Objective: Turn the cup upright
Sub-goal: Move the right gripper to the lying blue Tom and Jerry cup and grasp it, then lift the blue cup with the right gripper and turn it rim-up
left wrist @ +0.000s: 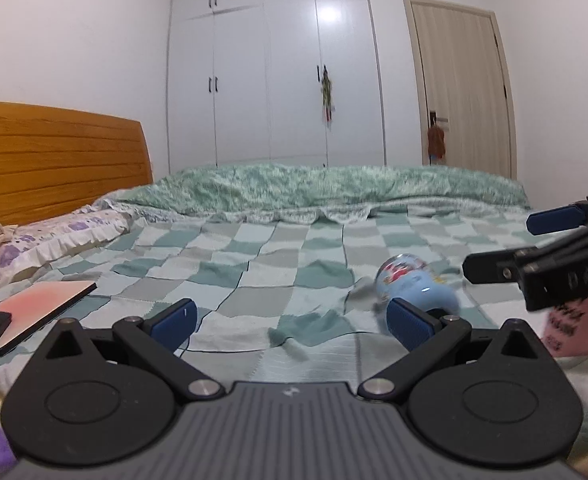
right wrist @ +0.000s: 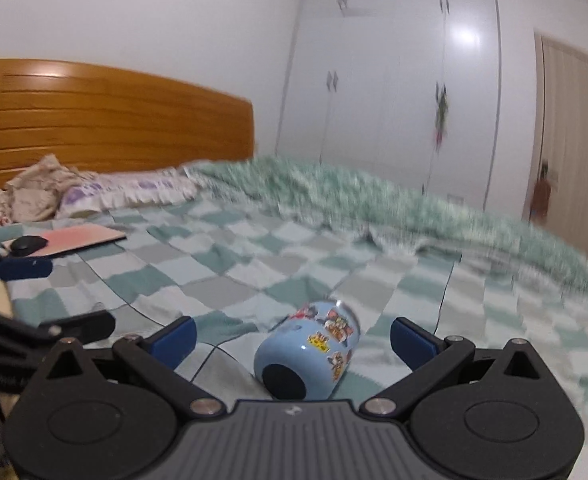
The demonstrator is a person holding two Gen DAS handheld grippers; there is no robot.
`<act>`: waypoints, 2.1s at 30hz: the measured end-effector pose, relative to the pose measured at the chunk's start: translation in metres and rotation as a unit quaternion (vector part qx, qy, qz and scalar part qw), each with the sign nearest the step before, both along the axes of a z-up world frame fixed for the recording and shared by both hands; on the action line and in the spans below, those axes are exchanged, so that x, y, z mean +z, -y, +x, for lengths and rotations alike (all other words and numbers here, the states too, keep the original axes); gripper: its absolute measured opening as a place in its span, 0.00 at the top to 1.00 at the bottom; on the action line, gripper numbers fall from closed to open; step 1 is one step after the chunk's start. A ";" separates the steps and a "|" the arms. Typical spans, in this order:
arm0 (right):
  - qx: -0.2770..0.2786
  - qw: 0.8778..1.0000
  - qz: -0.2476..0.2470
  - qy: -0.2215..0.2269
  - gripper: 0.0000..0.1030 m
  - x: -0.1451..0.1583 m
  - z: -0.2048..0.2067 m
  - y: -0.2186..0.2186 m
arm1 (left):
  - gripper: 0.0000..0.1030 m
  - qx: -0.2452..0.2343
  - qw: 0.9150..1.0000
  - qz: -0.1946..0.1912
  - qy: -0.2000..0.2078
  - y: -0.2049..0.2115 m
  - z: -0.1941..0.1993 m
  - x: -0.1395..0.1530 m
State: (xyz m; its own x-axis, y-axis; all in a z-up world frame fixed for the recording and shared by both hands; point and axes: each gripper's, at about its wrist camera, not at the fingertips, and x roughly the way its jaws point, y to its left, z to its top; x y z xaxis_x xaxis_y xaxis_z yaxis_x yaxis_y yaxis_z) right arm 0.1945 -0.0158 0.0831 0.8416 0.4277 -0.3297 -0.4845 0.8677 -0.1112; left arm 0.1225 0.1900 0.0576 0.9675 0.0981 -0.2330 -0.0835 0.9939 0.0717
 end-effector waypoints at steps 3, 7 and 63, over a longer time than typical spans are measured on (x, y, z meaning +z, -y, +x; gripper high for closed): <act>-0.023 0.998 0.002 -0.057 0.00 -0.003 0.035 -0.014 | 0.00 -0.011 1.000 -0.005 -0.014 -0.015 0.023 -0.001; -0.051 0.993 -0.010 -0.108 0.00 -0.008 0.078 -0.035 | 0.00 -0.028 0.999 -0.008 -0.030 -0.032 0.054 -0.002; -0.003 0.948 0.069 -0.312 0.18 -0.029 0.179 -0.007 | 0.00 -0.083 0.992 0.002 -0.100 -0.033 0.090 -0.002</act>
State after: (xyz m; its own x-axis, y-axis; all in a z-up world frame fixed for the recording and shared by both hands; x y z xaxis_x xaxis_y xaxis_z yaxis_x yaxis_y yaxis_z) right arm 0.3734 -0.0089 0.0545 0.5038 0.4987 -0.7053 -0.4136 0.8561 0.3100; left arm 0.2125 0.2233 0.0559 0.9053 -0.0576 -0.4209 0.0981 0.9923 0.0750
